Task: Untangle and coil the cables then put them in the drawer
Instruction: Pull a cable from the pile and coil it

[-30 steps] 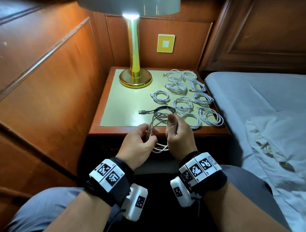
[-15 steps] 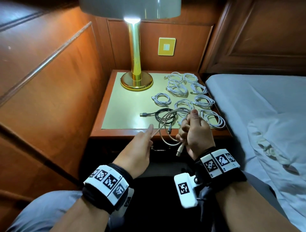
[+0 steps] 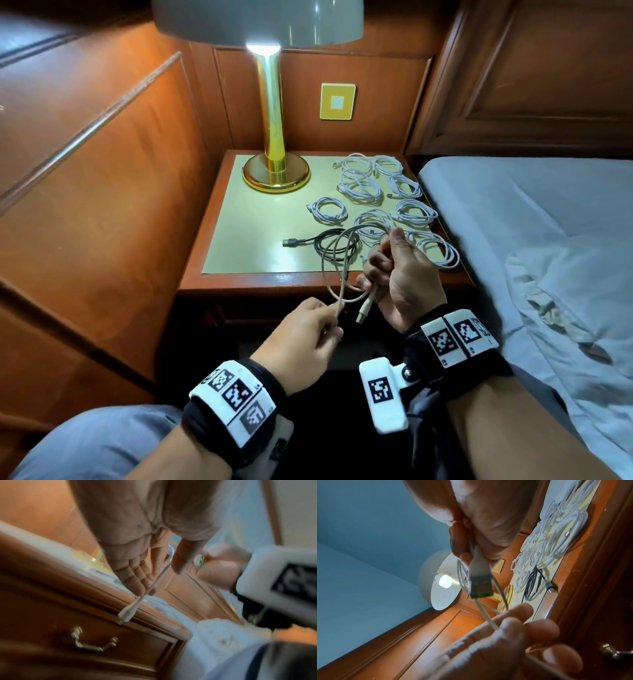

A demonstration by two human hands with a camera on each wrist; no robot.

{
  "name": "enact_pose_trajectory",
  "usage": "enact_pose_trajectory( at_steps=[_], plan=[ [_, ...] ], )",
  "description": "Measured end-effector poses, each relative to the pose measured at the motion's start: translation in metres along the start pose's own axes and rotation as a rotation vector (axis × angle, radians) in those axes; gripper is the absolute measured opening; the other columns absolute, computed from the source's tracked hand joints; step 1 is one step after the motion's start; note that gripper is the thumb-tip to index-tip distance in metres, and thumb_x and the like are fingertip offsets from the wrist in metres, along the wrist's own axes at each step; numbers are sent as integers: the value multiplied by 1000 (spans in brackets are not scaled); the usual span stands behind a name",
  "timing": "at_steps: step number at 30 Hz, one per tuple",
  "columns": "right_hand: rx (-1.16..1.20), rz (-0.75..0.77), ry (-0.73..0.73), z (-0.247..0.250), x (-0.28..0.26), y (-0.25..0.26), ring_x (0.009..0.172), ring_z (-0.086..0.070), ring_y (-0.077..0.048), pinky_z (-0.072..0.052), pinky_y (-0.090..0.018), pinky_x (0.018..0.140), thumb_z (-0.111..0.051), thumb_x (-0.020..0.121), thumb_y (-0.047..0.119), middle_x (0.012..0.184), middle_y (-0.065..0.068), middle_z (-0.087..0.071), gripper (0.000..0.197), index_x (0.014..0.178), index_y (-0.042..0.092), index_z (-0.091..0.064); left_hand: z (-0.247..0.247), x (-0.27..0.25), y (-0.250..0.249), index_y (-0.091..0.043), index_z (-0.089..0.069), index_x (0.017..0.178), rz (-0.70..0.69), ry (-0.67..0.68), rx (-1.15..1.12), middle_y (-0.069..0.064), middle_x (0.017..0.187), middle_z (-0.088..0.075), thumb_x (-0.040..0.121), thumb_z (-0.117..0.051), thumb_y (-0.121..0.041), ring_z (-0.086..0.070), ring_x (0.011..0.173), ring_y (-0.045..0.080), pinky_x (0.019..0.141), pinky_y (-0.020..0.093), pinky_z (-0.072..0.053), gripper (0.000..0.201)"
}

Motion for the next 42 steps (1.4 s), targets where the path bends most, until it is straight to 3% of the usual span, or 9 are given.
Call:
enact_pose_trajectory(
  at_steps=[3, 6, 13, 15, 19, 22, 30, 34, 42],
  plan=[
    [30, -38, 61, -7, -2, -6, 40, -27, -10, -36, -25, 46, -33, 107, 35, 56, 3, -30, 36, 77, 17, -41, 4, 1, 22, -19, -66, 105, 236, -35, -270, -2, 100, -70, 95, -65, -26, -65, 91, 10, 90, 29, -54, 13],
    [45, -44, 93, -11, -3, -9, 41, -28, -10, -37, -27, 49, -32, 108, 35, 57, 3, -29, 36, 78, 16, -41, -6, -1, 32, -3, -66, 112, 404, -74, -698, 11, 92, -72, 98, -61, -6, -70, 79, 15, 71, 25, -58, 15],
    [123, -63, 100, -11, -2, -15, 51, -40, -11, -38, -31, 62, -30, 107, 36, 62, 3, -39, 38, 77, 17, -41, 1, 0, 34, 1, -60, 117, 464, -220, -1193, 19, 110, -73, 105, -44, -6, -73, 91, 22, 70, 27, -56, 21],
    [77, -54, 70, -7, 1, -20, 58, -43, -15, -38, -34, 68, -32, 107, 35, 65, 1, -44, 38, 78, 15, -44, 12, 1, 28, -1, -59, 113, 417, -270, -1314, 15, 98, -75, 105, -41, -6, -74, 81, 19, 58, 24, -52, 21],
    [-615, 84, -39, 8, -1, -12, 62, -42, -11, -37, -25, 65, -37, 106, 37, 66, 2, -47, 38, 79, 15, -53, 29, 0, 31, -10, -58, 101, 385, -378, -1380, 4, 73, -61, 104, -33, -10, -54, 61, 15, 58, 29, -32, 26],
    [-948, 176, 63, -4, -1, -8, 66, -48, -12, -42, -30, 68, -38, 103, 45, 73, -2, -54, 39, 83, 17, -56, 40, -2, 39, -9, -57, 89, 377, -502, -1486, 4, 69, -57, 102, -30, -8, -51, 60, 14, 63, 28, -35, 30],
    [-1063, 279, 195, -20, -6, -20, 53, -46, 1, -36, -20, 60, -47, 103, 33, 59, 11, -49, 30, 77, 21, -55, 47, -2, 42, -10, -49, 79, 327, -575, -1641, 13, 73, -56, 99, -28, -11, -56, 67, 25, 72, 32, -44, 29],
    [-1034, 316, 163, -19, -5, -20, 52, -45, -2, -39, -26, 56, -48, 103, 33, 60, 9, -50, 30, 79, 17, -57, 41, 0, 34, -12, -43, 77, 318, -507, -1713, 5, 64, -39, 90, -32, -13, -42, 53, 19, 61, 31, -31, 17],
    [-911, 188, 296, -29, -11, -36, 38, -43, -8, -37, -22, 43, -46, 104, 31, 45, 8, -48, 32, 84, 7, -53, 54, -2, 42, -13, -40, 74, 247, -630, -1696, 2, 59, -30, 75, -37, -14, -38, 49, 18, 61, 35, -36, 4]
  ],
)
Point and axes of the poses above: each hand's wrist, its own x-axis towards the middle knuckle, its own z-axis out of the back of the hand, y = z × x, the point moved 10 cm from there along x, towards the middle knuckle
